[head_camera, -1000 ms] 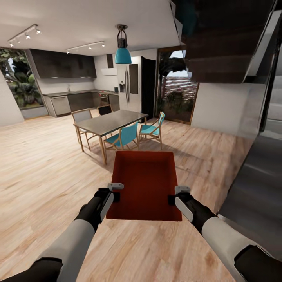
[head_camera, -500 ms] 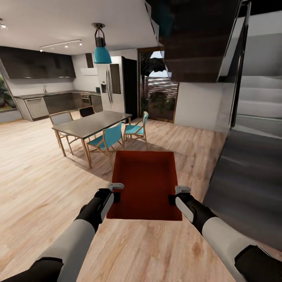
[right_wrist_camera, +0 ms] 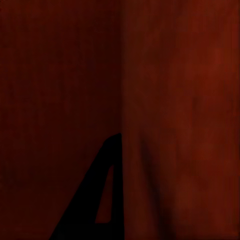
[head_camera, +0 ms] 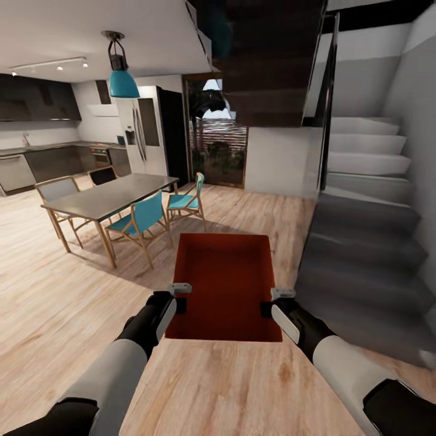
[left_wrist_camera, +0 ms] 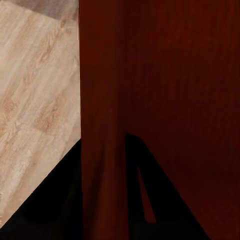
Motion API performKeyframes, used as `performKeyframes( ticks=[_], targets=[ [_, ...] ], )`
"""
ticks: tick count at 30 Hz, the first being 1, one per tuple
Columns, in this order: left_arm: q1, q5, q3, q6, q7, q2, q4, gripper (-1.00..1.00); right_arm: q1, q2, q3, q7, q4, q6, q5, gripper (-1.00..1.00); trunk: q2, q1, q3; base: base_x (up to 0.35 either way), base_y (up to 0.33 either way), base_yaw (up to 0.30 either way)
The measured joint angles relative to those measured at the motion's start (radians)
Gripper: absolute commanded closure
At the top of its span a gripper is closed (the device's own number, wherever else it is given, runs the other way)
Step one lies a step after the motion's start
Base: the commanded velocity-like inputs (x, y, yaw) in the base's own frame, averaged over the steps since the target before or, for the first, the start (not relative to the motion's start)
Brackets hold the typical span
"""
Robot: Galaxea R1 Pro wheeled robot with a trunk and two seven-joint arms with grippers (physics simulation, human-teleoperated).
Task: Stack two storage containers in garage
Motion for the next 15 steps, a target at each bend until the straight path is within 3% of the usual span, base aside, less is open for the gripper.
performKeyframes(
  ticks=[15],
  targets=[
    [0.000, 0.006, -0.003, 0.005, -0.001, 0.007, -0.007, 1.00, -0.001, 0.007, -0.007, 0.000, 0.000, 0.000, 0.009, 1.00, 0.000, 0.000, 0.000, 0.000, 0.000, -0.281]
  ],
)
